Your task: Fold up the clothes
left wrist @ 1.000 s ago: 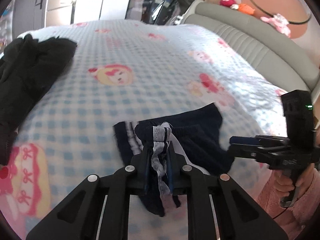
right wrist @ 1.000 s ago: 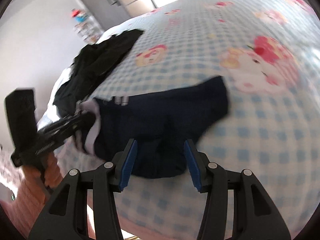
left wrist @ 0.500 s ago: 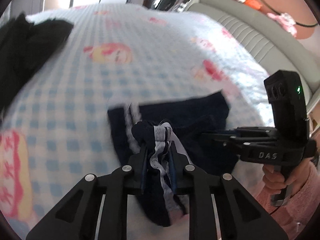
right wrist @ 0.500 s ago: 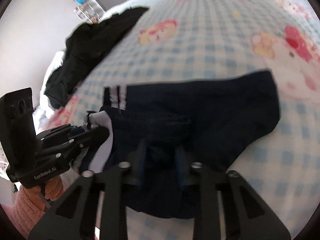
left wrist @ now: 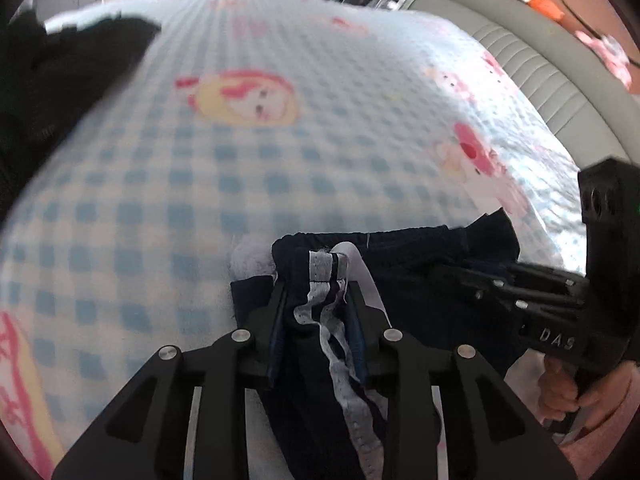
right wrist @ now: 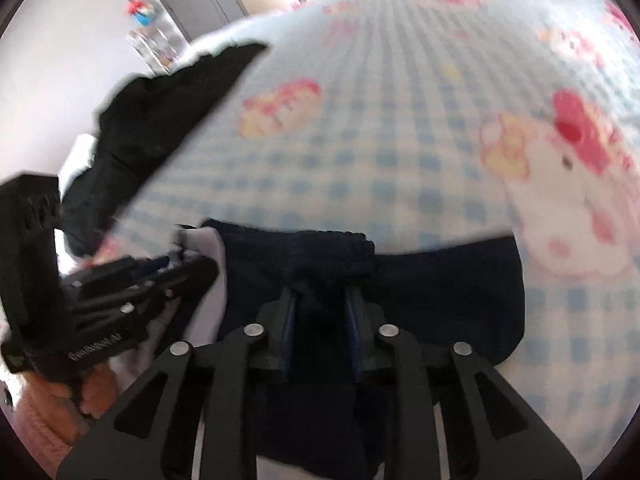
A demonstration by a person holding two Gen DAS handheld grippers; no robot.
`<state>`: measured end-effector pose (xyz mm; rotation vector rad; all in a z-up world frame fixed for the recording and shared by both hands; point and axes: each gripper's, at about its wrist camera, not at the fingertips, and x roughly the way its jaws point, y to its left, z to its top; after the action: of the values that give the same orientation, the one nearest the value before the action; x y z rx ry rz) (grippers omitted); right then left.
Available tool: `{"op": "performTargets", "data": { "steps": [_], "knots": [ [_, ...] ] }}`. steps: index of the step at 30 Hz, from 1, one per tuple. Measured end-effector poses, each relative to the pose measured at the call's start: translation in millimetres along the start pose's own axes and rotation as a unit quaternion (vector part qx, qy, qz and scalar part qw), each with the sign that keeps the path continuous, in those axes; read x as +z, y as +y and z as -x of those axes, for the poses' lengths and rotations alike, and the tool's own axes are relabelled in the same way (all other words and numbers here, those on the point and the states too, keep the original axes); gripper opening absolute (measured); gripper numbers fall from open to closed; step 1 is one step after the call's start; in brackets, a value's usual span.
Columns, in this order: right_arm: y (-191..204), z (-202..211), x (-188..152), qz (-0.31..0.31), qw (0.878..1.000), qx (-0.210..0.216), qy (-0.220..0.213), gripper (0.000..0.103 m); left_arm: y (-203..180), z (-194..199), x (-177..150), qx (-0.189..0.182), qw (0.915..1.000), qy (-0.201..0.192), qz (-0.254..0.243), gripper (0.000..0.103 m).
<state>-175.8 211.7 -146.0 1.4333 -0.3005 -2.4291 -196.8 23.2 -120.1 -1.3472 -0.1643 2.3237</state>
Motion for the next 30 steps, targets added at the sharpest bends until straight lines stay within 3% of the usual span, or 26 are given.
{"op": "performTargets", "data": {
  "steps": [2,3,4,5,7,11,14,19,21,22,23,24,25,26,30],
  "knots": [
    [-4,6,-1,-0.018,1.0,0.011,-0.009,0.028,-1,19,0,0.002,0.9997,-0.026,0.006,0.04],
    [-5,19,-2,-0.026,0.999,0.019,-0.026,0.03,-1,35,-2,0.007,0.9987,-0.049,0.012,0.052],
    [-7,33,-4,-0.034,0.998,0.026,-0.045,0.033,-1,50,-6,0.009,0.9973,-0.069,0.021,0.055],
    [-9,46,-7,-0.043,0.997,0.029,-0.059,0.039,0,60,-12,0.006,0.9962,-0.08,0.031,0.055],
    [-16,71,-19,-0.066,0.994,0.031,-0.084,0.041,3,77,-27,-0.004,0.9944,-0.091,0.054,0.055],
    [-23,84,-50,-0.082,0.994,0.012,-0.075,0.041,14,84,-65,-0.024,0.992,-0.067,0.104,0.055],
    [-24,77,-68,-0.085,0.995,0.009,-0.051,0.041,21,80,-92,-0.06,0.9866,-0.048,0.144,0.055],
    [-19,65,-79,-0.105,0.993,0.03,-0.039,0.041,23,65,-99,-0.093,0.98,-0.037,0.172,0.055],
    [-16,58,-75,-0.106,0.993,0.032,-0.04,0.051,22,56,-96,-0.095,0.9795,-0.037,0.174,0.055],
    [-14,53,-72,-0.104,0.993,0.032,-0.039,0.063,21,52,-95,-0.09,0.9796,-0.036,0.176,0.051],
    [-13,48,-71,-0.103,0.994,0.029,-0.036,0.063,21,48,-94,-0.08,0.9799,-0.033,0.18,0.043],
    [-12,44,-70,-0.101,0.994,0.026,-0.034,0.062,21,43,-94,-0.07,0.9801,-0.03,0.183,0.026],
    [-11,40,-68,-0.1,0.994,0.024,-0.032,0.048,19,43,-94,-0.065,0.9802,-0.031,0.184,0.023],
    [-12,40,-67,-0.101,0.994,0.021,-0.031,0.026,16,46,-95,-0.063,0.9803,-0.037,0.183,0.022],
    [-13,50,-66,-0.104,0.993,0.027,-0.045,0.016,3,64,-100,-0.057,0.9831,-0.05,0.167,0.017]
  ]
}}
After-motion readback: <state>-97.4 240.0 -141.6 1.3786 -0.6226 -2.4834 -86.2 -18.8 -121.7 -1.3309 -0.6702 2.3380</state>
